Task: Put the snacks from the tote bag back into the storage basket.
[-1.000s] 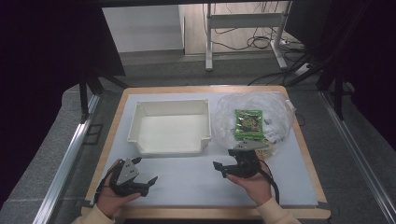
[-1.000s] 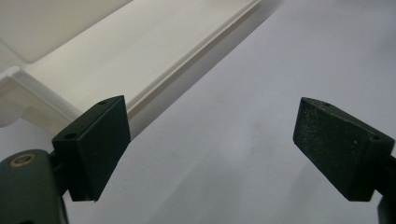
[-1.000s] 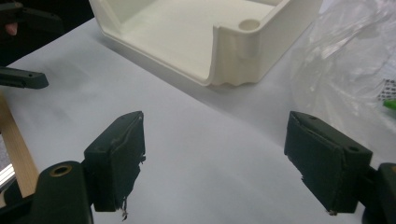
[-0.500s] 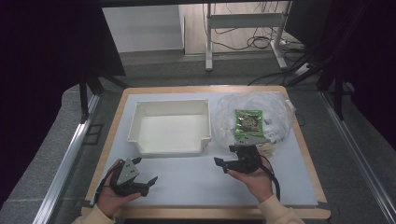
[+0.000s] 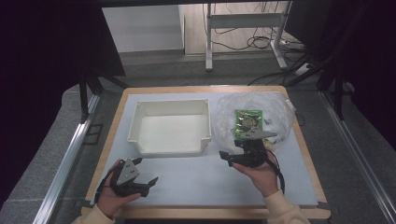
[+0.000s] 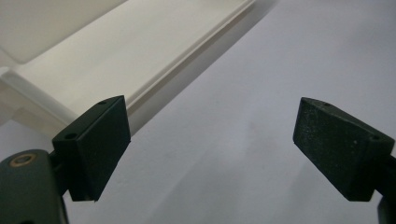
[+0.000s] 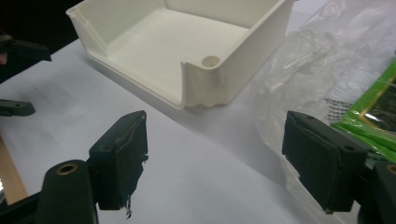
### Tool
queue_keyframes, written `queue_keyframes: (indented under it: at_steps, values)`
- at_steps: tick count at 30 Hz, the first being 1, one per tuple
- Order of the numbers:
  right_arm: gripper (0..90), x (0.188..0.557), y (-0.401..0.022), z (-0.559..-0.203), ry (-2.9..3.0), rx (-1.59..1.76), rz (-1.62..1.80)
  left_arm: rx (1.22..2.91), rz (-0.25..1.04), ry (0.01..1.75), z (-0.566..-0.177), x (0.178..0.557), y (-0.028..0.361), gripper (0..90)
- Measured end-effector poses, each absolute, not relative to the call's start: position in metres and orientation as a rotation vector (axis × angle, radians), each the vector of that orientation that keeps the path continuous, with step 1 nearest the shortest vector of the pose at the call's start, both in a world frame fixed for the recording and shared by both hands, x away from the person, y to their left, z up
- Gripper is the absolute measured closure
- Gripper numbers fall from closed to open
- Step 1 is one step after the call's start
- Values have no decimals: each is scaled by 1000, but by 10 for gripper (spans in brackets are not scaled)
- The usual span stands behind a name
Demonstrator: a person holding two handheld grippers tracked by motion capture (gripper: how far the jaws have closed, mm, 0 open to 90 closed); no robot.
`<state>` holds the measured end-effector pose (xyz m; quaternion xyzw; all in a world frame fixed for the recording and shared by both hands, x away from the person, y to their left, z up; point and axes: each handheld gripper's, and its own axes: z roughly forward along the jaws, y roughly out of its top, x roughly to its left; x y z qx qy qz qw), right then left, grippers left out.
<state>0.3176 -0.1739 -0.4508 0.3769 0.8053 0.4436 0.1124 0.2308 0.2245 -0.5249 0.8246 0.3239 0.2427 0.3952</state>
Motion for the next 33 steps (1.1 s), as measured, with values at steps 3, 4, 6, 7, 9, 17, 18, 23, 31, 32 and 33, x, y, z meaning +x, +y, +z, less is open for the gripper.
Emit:
queue_keyframes:
  at_steps: [3, 4, 6, 7, 9, 17, 18, 23, 31, 32, 33]
  values:
    - [234, 320, -176, -449, 2356, 1124, 1286, 2097, 615, 814, -524, 230, 226, 110]
    - [234, 321, -177, -448, 2347, 1131, 1280, 2089, 612, 818, -524, 231, 227, 111]
    - [233, 323, -178, -448, 2343, 1142, 1270, 2087, 605, 823, -524, 232, 228, 110]
    - [234, 323, -179, -448, 2337, 1149, 1261, 2080, 598, 831, -524, 232, 228, 110]
    - [234, 324, -180, -447, 2343, 1164, 1250, 2073, 597, 831, -524, 233, 228, 110]
    - [235, 328, -187, -437, 2333, 1164, 1229, 2082, 601, 834, -524, 234, 225, 110]
    - [235, 328, -187, -437, 2333, 1164, 1229, 2082, 601, 834, -524, 234, 225, 110]
    - [236, 336, -195, -430, 2320, 1172, 1223, 2102, 608, 840, -524, 233, 225, 110]
    - [241, 347, -205, -428, 2324, 1184, 1211, 2084, 629, 872, -525, 234, 225, 110]
    - [241, 348, -206, -428, 2324, 1187, 1209, 2084, 629, 872, -525, 234, 225, 110]
    - [241, 350, -208, -428, 2322, 1191, 1205, 2090, 633, 873, -525, 234, 225, 110]
